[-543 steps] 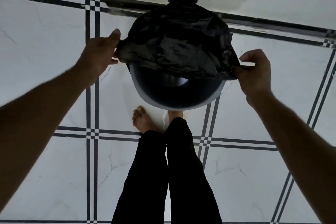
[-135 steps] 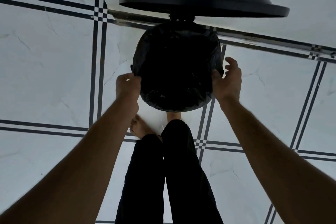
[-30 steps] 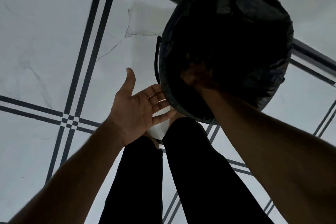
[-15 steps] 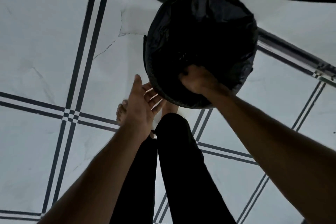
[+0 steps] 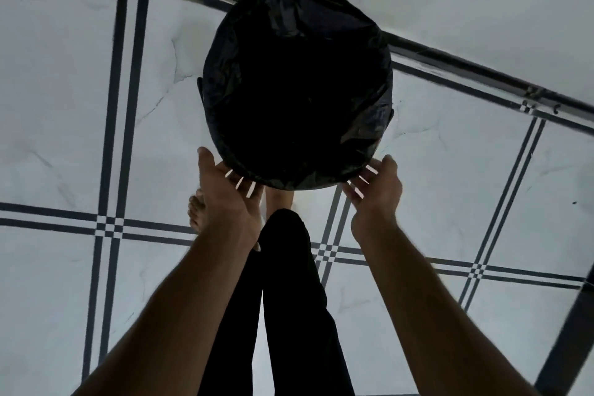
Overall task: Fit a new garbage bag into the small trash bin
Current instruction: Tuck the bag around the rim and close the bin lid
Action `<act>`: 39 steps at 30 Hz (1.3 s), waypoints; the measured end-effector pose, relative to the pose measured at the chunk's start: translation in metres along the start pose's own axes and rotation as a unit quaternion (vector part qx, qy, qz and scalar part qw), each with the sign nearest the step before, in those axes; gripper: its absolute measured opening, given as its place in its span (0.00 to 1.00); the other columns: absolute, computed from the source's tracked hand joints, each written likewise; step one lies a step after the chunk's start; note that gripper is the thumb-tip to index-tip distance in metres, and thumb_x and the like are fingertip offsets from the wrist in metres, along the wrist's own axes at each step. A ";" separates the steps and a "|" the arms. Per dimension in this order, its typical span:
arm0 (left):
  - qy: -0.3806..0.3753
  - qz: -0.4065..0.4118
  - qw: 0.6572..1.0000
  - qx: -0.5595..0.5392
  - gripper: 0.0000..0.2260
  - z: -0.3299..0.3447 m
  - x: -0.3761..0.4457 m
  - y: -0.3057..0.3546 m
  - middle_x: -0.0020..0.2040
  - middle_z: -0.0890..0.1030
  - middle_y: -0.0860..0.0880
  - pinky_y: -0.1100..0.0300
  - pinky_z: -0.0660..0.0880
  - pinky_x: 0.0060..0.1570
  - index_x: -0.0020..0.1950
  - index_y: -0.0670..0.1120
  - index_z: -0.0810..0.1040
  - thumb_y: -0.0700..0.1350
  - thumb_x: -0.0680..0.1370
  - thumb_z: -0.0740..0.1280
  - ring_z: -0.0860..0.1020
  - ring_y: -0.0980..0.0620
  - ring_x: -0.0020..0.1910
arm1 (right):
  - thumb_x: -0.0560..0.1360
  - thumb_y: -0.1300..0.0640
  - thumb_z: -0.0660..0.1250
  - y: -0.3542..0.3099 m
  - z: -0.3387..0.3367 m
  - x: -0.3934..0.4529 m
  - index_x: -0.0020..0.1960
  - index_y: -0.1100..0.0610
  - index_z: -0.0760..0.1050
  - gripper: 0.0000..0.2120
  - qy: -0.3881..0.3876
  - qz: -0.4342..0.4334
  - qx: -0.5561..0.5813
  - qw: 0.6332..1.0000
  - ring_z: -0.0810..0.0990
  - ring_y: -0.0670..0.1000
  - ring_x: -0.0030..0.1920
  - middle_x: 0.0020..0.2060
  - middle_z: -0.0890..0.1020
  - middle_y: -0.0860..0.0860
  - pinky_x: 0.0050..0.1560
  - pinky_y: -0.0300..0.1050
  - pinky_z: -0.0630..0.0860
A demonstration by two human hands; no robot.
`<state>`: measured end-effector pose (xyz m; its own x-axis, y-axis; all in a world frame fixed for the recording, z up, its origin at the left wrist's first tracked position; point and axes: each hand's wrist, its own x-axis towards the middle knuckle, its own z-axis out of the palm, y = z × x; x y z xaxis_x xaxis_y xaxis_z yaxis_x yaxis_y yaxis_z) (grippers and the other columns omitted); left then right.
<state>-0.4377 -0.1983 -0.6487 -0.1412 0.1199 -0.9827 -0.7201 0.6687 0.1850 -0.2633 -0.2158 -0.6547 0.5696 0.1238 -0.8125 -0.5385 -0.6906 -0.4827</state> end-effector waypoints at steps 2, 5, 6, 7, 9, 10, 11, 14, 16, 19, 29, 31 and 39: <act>0.005 -0.002 1.000 -0.009 0.23 0.003 0.002 -0.001 0.57 0.82 0.46 0.48 0.75 0.66 0.57 0.46 0.78 0.63 0.81 0.56 0.81 0.47 0.57 | 0.82 0.42 0.53 -0.004 0.000 0.003 0.58 0.56 0.76 0.21 -0.060 0.055 0.041 0.996 0.83 0.52 0.51 0.50 0.84 0.53 0.54 0.50 0.79; 0.012 -0.001 1.000 0.007 0.25 0.004 0.006 -0.003 0.58 0.81 0.46 0.49 0.75 0.64 0.61 0.46 0.76 0.64 0.81 0.54 0.81 0.47 0.57 | 0.80 0.37 0.54 -0.005 0.000 0.007 0.59 0.56 0.75 0.24 -0.098 0.090 0.084 0.988 0.82 0.54 0.55 0.52 0.83 0.54 0.59 0.53 0.77; 0.017 0.000 1.000 0.015 0.25 0.005 0.008 -0.004 0.58 0.82 0.46 0.50 0.76 0.64 0.62 0.46 0.76 0.64 0.81 0.55 0.81 0.47 0.56 | 0.80 0.37 0.54 -0.004 0.000 0.009 0.58 0.57 0.75 0.25 -0.101 0.094 0.090 0.986 0.82 0.54 0.54 0.51 0.84 0.54 0.58 0.53 0.77; 0.018 0.002 1.000 0.022 0.25 0.005 0.009 -0.005 0.58 0.82 0.47 0.50 0.76 0.64 0.62 0.47 0.76 0.64 0.81 0.55 0.81 0.48 0.56 | 0.80 0.37 0.55 -0.004 -0.001 0.010 0.59 0.57 0.75 0.25 -0.106 0.095 0.096 0.985 0.82 0.54 0.54 0.50 0.84 0.54 0.59 0.53 0.77; 0.017 0.005 0.999 0.033 0.23 0.007 0.011 -0.004 0.58 0.82 0.47 0.51 0.77 0.63 0.60 0.47 0.77 0.64 0.81 0.55 0.81 0.48 0.57 | 0.81 0.40 0.56 -0.002 -0.003 0.013 0.62 0.57 0.76 0.24 -0.126 0.087 0.087 0.984 0.82 0.54 0.56 0.52 0.84 0.53 0.61 0.53 0.77; 0.020 0.009 0.999 0.032 0.23 0.008 0.011 -0.003 0.57 0.82 0.47 0.51 0.77 0.63 0.58 0.48 0.77 0.63 0.81 0.54 0.81 0.48 0.57 | 0.81 0.42 0.57 -0.001 -0.004 0.014 0.64 0.56 0.76 0.22 -0.134 0.082 0.084 0.984 0.82 0.54 0.57 0.52 0.84 0.53 0.62 0.53 0.77; 0.022 0.011 0.999 0.030 0.22 0.009 0.011 -0.002 0.57 0.82 0.47 0.51 0.77 0.62 0.57 0.48 0.77 0.63 0.82 0.54 0.81 0.48 0.57 | 0.82 0.43 0.57 0.000 -0.005 0.015 0.64 0.56 0.76 0.21 -0.140 0.079 0.086 0.983 0.82 0.54 0.58 0.53 0.84 0.53 0.62 0.53 0.77; 0.032 0.044 0.995 0.086 0.20 0.013 0.013 -0.002 0.56 0.81 0.50 0.55 0.77 0.58 0.62 0.51 0.76 0.61 0.83 0.53 0.79 0.50 0.57 | 0.82 0.46 0.58 0.000 -0.010 0.015 0.62 0.58 0.77 0.19 -0.144 0.078 0.096 0.982 0.83 0.54 0.55 0.49 0.84 0.53 0.59 0.51 0.78; 0.071 0.080 0.984 0.141 0.16 0.020 0.016 0.002 0.49 0.80 0.54 0.58 0.77 0.56 0.57 0.53 0.76 0.58 0.84 0.51 0.78 0.52 0.53 | 0.81 0.48 0.61 -0.002 -0.012 0.018 0.54 0.57 0.79 0.14 -0.146 0.075 0.102 0.981 0.84 0.52 0.49 0.42 0.84 0.52 0.54 0.48 0.80; 0.164 0.148 0.950 0.219 0.18 0.026 0.028 0.018 0.57 0.80 0.45 0.51 0.75 0.63 0.65 0.42 0.74 0.50 0.85 0.51 0.78 0.44 0.58 | 0.78 0.49 0.62 -0.006 -0.009 0.019 0.48 0.54 0.76 0.09 -0.034 -0.005 -0.017 0.999 0.81 0.50 0.46 0.43 0.83 0.50 0.48 0.44 0.76; 0.006 0.483 0.702 0.523 0.15 0.076 0.044 0.085 0.55 0.76 0.53 0.66 0.68 0.51 0.63 0.43 0.76 0.48 0.81 0.58 0.74 0.57 0.53 | 0.80 0.42 0.59 -0.081 0.036 0.059 0.60 0.50 0.72 0.15 -0.093 -0.351 -0.301 0.882 0.80 0.44 0.49 0.50 0.80 0.45 0.52 0.47 0.79; 0.024 0.489 0.680 0.546 0.14 0.089 0.043 0.092 0.50 0.78 0.49 0.69 0.67 0.45 0.54 0.41 0.77 0.48 0.82 0.56 0.73 0.57 0.48 | 0.80 0.43 0.58 -0.092 0.042 0.072 0.52 0.52 0.74 0.13 -0.090 -0.340 -0.302 0.886 0.77 0.41 0.42 0.43 0.79 0.43 0.46 0.44 0.76; 0.035 0.483 0.715 0.505 0.16 0.105 0.064 0.104 0.58 0.79 0.46 0.63 0.69 0.48 0.63 0.44 0.73 0.52 0.82 0.57 0.77 0.52 0.54 | 0.80 0.42 0.62 -0.124 0.060 0.082 0.54 0.55 0.76 0.16 -0.170 -0.286 -0.268 0.904 0.81 0.42 0.45 0.46 0.82 0.46 0.43 0.33 0.75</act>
<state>-0.4504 -0.0438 -0.6927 -0.3009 0.8702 -0.3902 0.5884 0.4914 0.6421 -0.1865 -0.0771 -0.6812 0.3865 0.7190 -0.5777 0.2140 -0.6792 -0.7021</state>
